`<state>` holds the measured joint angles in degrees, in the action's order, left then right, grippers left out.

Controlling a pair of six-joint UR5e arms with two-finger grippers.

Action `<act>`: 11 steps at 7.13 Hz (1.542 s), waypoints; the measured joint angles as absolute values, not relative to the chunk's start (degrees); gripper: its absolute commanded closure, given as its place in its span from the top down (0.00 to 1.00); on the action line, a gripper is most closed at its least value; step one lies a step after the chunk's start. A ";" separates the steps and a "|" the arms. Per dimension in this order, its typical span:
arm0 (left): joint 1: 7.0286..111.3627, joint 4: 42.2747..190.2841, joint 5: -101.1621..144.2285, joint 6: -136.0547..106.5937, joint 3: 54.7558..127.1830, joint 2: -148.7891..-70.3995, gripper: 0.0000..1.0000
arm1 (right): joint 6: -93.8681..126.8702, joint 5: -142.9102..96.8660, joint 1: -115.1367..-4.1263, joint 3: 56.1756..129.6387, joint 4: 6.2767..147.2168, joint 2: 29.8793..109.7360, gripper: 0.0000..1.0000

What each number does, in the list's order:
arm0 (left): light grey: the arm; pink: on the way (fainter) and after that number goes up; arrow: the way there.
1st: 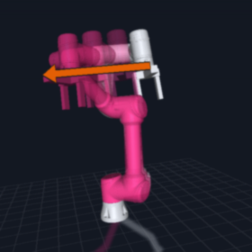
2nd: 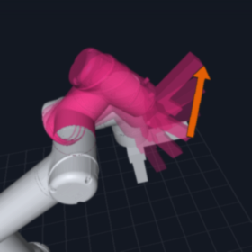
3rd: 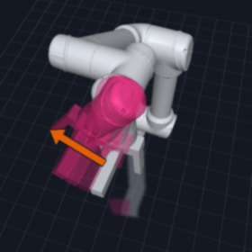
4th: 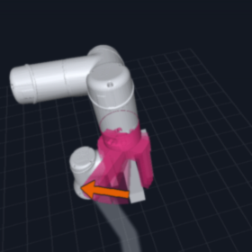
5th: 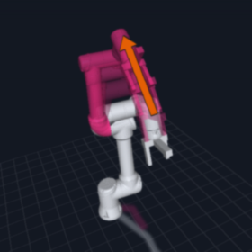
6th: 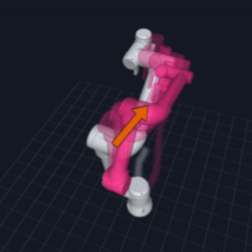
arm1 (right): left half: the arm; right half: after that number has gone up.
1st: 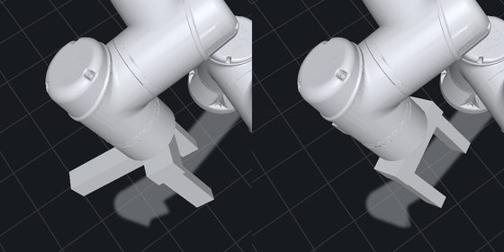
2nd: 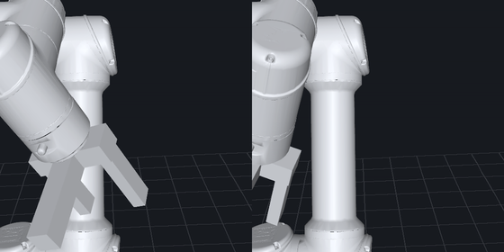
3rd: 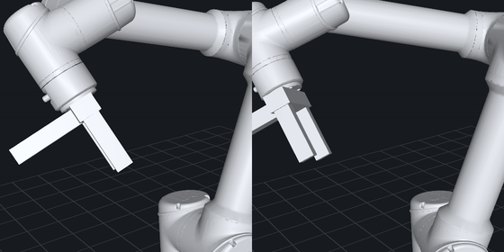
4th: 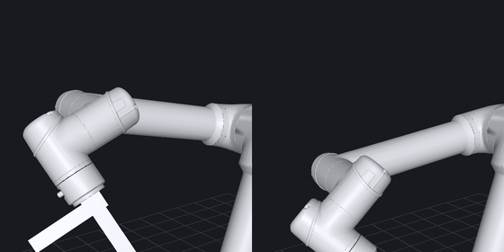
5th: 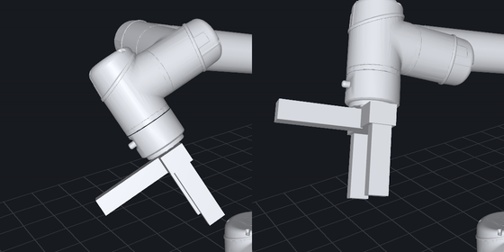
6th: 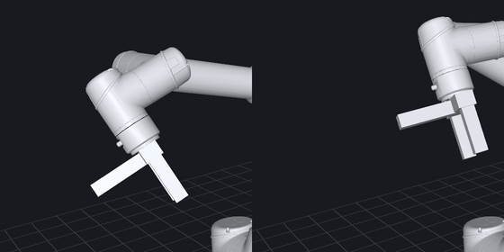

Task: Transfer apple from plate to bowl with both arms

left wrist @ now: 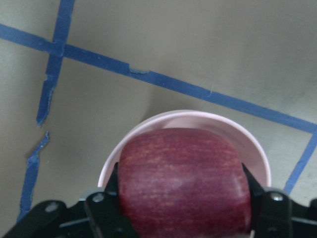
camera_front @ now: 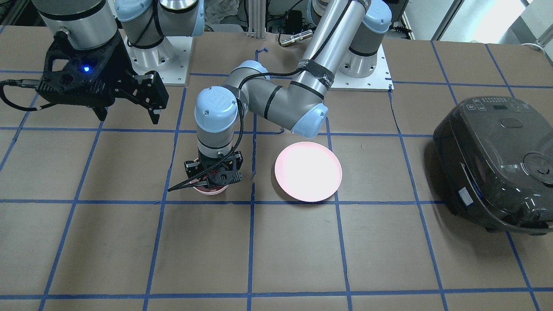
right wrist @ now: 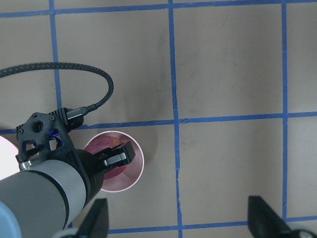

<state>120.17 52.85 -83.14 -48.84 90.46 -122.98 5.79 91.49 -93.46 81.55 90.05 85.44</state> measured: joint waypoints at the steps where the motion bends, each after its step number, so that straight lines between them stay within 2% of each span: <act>1: 120.20 52.30 -82.98 -48.83 91.28 -123.12 0.95 | 5.74 91.49 -93.46 81.61 90.26 85.48 1.00; 6: 115.84 52.13 -78.10 -42.42 93.12 -116.67 1.00 | 5.72 91.58 -93.51 81.65 90.26 85.56 1.00; 8: 110.54 52.19 -77.66 -30.73 98.36 -113.28 1.00 | 5.71 91.58 -93.51 81.65 90.23 85.59 1.00; 11: 101.21 57.00 -78.26 -13.86 103.66 -102.81 1.00 | 5.71 91.66 -93.59 81.67 90.26 85.61 1.00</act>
